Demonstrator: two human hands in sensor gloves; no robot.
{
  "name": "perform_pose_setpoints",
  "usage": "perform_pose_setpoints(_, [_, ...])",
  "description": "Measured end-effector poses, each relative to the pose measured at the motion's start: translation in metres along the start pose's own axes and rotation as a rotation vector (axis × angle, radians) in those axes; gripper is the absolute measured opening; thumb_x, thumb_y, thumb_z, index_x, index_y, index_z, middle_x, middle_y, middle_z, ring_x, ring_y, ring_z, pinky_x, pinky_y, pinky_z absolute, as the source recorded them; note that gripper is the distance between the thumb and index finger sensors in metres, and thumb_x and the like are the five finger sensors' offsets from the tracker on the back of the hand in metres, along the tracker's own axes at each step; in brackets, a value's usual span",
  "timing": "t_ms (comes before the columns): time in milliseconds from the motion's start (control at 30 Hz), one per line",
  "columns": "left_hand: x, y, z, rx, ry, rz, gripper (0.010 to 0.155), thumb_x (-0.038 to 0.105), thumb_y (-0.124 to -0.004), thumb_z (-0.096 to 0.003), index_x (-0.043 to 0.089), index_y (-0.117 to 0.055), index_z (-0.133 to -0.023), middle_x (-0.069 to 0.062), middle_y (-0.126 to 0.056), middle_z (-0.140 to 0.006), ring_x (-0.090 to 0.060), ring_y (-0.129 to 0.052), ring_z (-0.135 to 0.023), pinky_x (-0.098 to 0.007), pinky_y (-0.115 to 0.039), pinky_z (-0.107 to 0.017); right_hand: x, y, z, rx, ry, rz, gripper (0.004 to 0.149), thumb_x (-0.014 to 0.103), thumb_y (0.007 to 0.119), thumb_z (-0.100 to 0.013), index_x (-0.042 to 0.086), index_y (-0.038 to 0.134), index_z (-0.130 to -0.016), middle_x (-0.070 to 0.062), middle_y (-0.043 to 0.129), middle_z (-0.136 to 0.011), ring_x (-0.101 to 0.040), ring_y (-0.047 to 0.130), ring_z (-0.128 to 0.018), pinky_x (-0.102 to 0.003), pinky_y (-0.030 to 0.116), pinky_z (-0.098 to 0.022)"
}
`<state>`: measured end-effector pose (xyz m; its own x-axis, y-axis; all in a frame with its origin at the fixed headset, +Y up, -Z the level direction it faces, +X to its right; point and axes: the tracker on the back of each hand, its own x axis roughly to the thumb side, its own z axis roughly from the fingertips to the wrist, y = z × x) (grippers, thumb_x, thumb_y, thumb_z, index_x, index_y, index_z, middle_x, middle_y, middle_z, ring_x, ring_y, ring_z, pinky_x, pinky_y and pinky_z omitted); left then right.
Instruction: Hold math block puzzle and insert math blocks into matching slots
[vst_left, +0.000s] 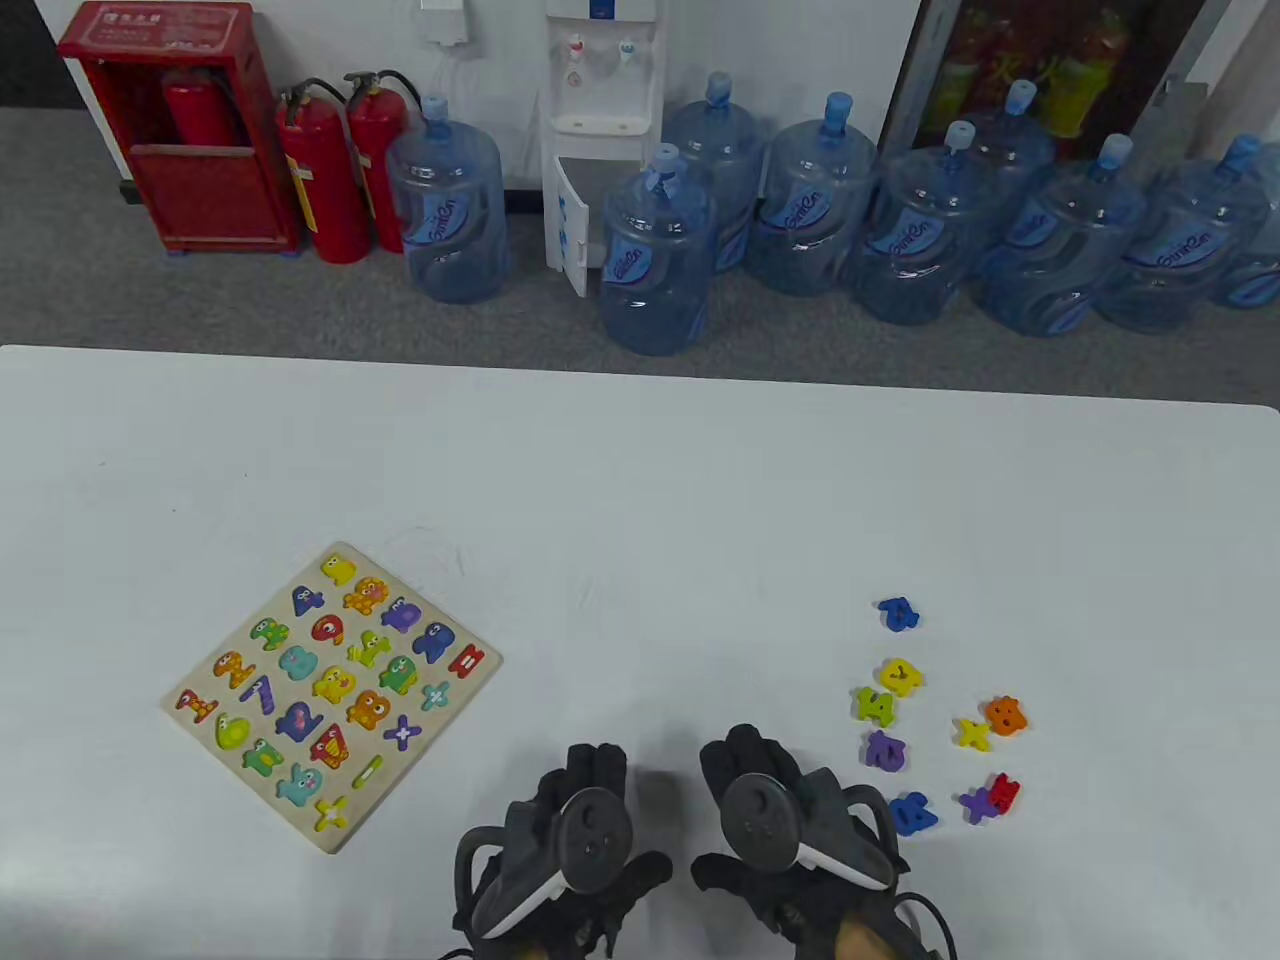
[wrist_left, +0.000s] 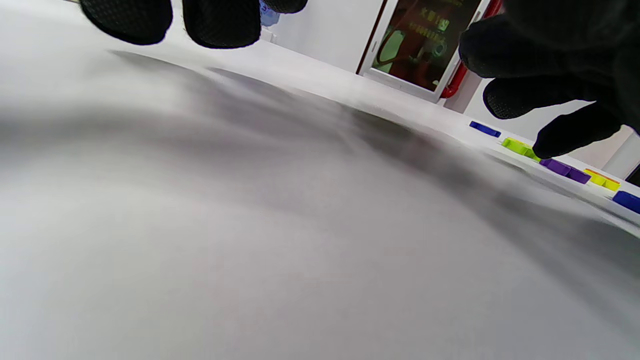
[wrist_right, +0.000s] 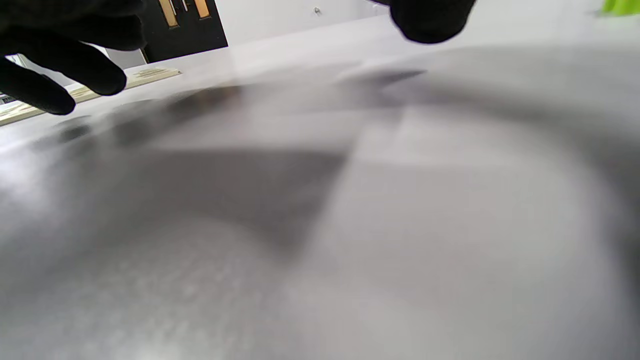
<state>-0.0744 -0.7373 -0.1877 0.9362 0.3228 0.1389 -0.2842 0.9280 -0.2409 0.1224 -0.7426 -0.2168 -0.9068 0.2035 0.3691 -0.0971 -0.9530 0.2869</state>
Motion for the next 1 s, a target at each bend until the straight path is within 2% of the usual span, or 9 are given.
perform_pose_setpoints(333, [-0.002,0.004,-0.002,0.028,0.037,-0.014,0.095,0.066,-0.070,-0.0316,0.021,-0.029,-0.105,-0.009,-0.030,-0.110,-0.046,-0.055,-0.103,-0.069,-0.059,-0.067,-0.004,-0.006,0.003,-0.034,0.007,-0.002,0.095,0.060,0.061,-0.025,0.022,0.020,-0.101,-0.012,0.005,-0.103,-0.038,0.023,-0.100,-0.048,0.050,-0.069])
perform_pose_setpoints(400, [-0.008,0.012,-0.003,0.074,0.099,-0.061,0.095,0.067,-0.069,-0.0319,0.022,-0.032,-0.106,-0.008,-0.033,-0.111,-0.046,-0.055,-0.105,-0.071,-0.057,-0.068,-0.008,-0.012,0.007,-0.087,0.034,0.039,0.095,0.059,0.064,-0.025,0.022,0.022,-0.101,-0.011,0.006,-0.103,-0.038,0.024,-0.100,-0.048,0.051,-0.069])
perform_pose_setpoints(467, [-0.024,0.022,-0.004,0.125,0.200,-0.149,0.095,0.068,-0.069,-0.0318,0.023,-0.032,-0.107,-0.007,-0.034,-0.112,-0.047,-0.054,-0.105,-0.071,-0.057,-0.069,-0.016,-0.018,0.012,-0.143,0.076,0.108,0.095,0.057,0.069,-0.025,0.022,0.025,-0.102,-0.011,0.008,-0.104,-0.037,0.026,-0.100,-0.047,0.052,-0.068])
perform_pose_setpoints(533, [-0.048,0.032,-0.006,0.130,0.313,-0.244,0.094,0.068,-0.069,-0.0315,0.024,-0.033,-0.107,-0.006,-0.034,-0.113,-0.049,-0.052,-0.106,-0.071,-0.057,-0.069,-0.028,-0.024,0.016,-0.169,0.127,0.176,0.095,0.054,0.073,-0.025,0.022,0.027,-0.102,-0.011,0.010,-0.105,-0.036,0.029,-0.100,-0.046,0.054,-0.068])
perform_pose_setpoints(633, [-0.096,0.043,-0.006,0.031,0.479,-0.386,0.094,0.069,-0.068,-0.0314,0.026,-0.032,-0.107,-0.006,-0.031,-0.113,-0.051,-0.046,-0.107,-0.072,-0.055,-0.070,-0.056,-0.032,0.022,-0.178,0.230,0.227,0.094,0.051,0.077,-0.026,0.022,0.029,-0.102,-0.012,0.013,-0.105,-0.038,0.035,-0.099,-0.046,0.056,-0.066])
perform_pose_setpoints(767, [-0.143,0.038,0.000,-0.111,0.523,-0.369,0.092,0.071,-0.068,-0.0304,0.031,-0.037,-0.108,-0.005,-0.033,-0.115,-0.055,-0.045,-0.107,-0.074,-0.053,-0.070,-0.090,-0.032,0.029,-0.104,0.375,0.270,0.099,0.052,0.079,-0.023,0.022,0.028,-0.102,-0.014,0.011,-0.105,-0.043,0.036,-0.098,-0.047,0.055,-0.066])
perform_pose_setpoints(833, [-0.155,0.036,0.004,-0.202,0.548,-0.280,0.092,0.073,-0.063,-0.0311,0.034,-0.027,-0.107,-0.003,-0.022,-0.114,-0.058,-0.038,-0.106,-0.074,-0.051,-0.070,-0.105,-0.030,0.030,-0.060,0.431,0.275,0.102,0.054,0.080,-0.020,0.022,0.028,-0.102,-0.015,0.011,-0.105,-0.046,0.035,-0.098,-0.048,0.055,-0.066])
perform_pose_setpoints(900, [-0.155,0.035,0.003,-0.176,0.535,-0.222,0.091,0.069,-0.068,-0.0312,0.034,-0.031,-0.107,-0.004,-0.022,-0.114,-0.061,-0.034,-0.104,-0.075,-0.049,-0.070,-0.118,-0.023,0.030,0.051,0.489,0.229,0.102,0.054,0.080,-0.020,0.024,0.029,-0.102,-0.016,0.009,-0.105,-0.048,0.032,-0.098,-0.050,0.053,-0.067])
perform_pose_setpoints(1000, [-0.151,0.037,0.003,-0.207,0.540,-0.287,0.089,0.070,-0.066,-0.0300,0.038,-0.031,-0.105,0.001,-0.023,-0.114,-0.058,-0.038,-0.105,-0.072,-0.053,-0.071,-0.128,-0.015,0.028,0.091,0.513,0.207,0.093,0.050,0.082,-0.022,0.025,0.040,-0.101,-0.015,0.028,-0.107,-0.043,0.053,-0.097,-0.049,0.063,-0.063])
